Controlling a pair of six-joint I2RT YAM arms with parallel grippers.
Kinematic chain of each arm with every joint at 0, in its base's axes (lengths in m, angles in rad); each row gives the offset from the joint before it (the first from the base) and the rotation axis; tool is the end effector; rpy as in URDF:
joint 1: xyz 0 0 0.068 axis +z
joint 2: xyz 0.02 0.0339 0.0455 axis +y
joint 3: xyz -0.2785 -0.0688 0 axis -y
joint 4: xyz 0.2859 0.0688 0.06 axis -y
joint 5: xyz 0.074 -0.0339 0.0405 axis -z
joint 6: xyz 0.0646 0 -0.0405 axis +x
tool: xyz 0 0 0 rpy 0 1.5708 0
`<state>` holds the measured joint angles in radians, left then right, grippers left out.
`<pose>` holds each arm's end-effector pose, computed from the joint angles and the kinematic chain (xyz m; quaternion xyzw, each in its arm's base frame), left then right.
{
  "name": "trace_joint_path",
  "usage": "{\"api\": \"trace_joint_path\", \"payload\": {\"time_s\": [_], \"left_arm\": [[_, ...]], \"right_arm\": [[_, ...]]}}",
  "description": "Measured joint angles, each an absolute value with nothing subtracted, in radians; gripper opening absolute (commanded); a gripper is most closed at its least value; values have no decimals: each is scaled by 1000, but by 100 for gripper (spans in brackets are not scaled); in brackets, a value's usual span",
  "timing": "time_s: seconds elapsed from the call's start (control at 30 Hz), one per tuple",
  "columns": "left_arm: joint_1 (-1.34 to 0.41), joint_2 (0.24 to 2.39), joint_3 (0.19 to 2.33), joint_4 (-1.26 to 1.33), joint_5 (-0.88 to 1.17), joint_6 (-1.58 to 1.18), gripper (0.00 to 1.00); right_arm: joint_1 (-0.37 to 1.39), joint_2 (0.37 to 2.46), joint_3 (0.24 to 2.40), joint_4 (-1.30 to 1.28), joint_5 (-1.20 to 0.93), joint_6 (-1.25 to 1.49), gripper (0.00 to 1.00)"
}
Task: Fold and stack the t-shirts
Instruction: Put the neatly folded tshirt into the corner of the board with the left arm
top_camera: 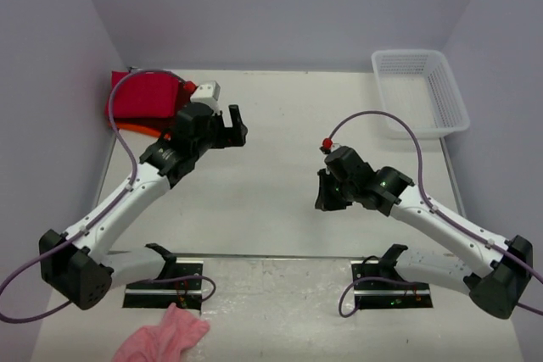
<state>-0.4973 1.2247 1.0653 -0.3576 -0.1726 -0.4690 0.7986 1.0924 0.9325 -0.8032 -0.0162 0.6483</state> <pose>0.3015 -0.1510 0.3213 -0.0312 0.8617 -0.1668 0.4782 0.1826 0.1889 0.2607 -0.0741 0.9513 0.2038 0.2191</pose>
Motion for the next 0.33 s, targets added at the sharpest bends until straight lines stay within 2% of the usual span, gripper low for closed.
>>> {"api": "trace_joint_path", "payload": {"time_s": [0.33], "left_arm": [[-654, 1009, 965, -390, -210, -502, 100]], "right_arm": [[807, 965, 826, -832, 14, 698, 6]]}}
